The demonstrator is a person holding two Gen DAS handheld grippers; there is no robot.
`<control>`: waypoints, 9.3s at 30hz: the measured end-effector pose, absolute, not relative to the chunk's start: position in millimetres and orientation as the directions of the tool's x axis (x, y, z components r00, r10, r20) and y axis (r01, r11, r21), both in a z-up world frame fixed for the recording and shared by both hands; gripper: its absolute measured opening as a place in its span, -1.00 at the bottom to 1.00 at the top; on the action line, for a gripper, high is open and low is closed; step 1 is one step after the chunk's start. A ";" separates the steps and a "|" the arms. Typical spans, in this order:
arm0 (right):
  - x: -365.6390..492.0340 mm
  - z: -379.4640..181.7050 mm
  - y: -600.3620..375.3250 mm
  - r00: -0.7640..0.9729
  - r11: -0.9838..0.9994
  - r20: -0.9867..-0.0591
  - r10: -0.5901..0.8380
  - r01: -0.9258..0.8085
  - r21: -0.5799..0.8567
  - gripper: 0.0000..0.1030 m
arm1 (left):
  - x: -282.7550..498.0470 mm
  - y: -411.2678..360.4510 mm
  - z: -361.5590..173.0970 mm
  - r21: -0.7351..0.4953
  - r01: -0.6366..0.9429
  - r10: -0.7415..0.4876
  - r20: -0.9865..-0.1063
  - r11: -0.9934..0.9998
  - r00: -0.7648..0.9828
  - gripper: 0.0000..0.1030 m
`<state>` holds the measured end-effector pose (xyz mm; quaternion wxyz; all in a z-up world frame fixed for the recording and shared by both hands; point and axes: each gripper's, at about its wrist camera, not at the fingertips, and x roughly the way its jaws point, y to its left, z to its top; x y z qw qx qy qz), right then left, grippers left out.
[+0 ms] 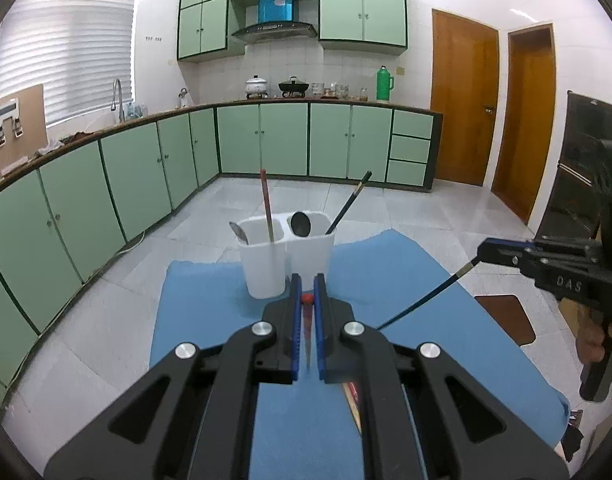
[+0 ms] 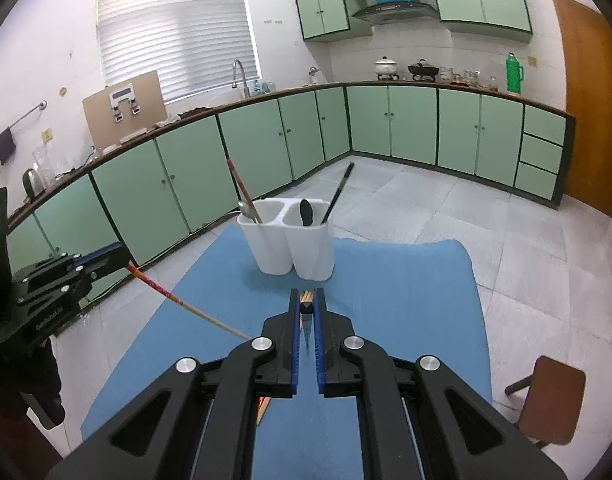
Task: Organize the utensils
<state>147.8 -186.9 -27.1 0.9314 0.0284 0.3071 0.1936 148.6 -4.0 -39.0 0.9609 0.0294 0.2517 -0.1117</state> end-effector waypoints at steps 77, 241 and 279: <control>176.6 -85.0 -203.4 0.794 0.966 -0.558 0.243 -0.145 0.214 0.85 | 183.5 40.8 -112.3 -0.118 0.128 -0.171 -0.527 0.985 0.832 0.50; 150.1 7.5 -163.0 0.724 0.905 -0.577 0.379 -0.420 0.068 -0.87 | 150.9 -26.4 -34.6 0.052 0.288 -0.227 -0.488 0.956 0.843 -0.89; 321.6 48.4 -121.5 0.753 0.927 -0.587 0.297 -0.374 -0.010 -0.87 | 322.9 -13.5 20.5 0.040 0.192 -0.167 -0.348 0.981 0.922 -0.89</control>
